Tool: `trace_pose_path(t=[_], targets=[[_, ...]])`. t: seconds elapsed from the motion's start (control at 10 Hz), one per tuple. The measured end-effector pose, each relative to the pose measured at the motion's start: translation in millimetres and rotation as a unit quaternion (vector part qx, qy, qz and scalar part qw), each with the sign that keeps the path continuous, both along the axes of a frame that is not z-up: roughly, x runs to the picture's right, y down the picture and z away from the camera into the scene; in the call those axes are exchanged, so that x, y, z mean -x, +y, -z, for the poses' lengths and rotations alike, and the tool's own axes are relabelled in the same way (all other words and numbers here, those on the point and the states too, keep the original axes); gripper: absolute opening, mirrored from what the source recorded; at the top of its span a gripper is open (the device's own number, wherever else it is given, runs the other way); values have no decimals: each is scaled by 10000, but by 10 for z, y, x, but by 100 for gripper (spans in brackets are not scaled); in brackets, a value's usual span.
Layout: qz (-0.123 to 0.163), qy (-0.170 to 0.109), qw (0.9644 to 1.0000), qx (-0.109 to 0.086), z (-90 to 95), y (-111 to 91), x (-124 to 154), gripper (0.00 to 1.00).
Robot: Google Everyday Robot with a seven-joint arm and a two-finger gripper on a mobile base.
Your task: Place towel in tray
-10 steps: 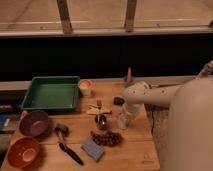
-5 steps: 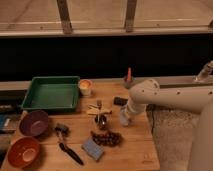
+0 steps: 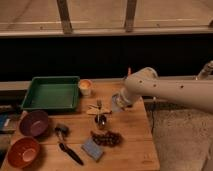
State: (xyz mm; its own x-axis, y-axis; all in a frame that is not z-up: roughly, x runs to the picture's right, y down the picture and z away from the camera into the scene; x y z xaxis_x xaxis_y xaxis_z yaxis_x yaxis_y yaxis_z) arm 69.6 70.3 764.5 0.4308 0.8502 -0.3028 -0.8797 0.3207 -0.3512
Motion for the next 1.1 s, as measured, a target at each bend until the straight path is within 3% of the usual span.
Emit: trace_pose_path(t=[0.2,0.5,1.1], targets=[[261,-247,9992,-194,32,-310,453,0],[629,-660,9951,-394,103,-667,1120,0],[627,-645,9952,-397,94,-680,1100,0]])
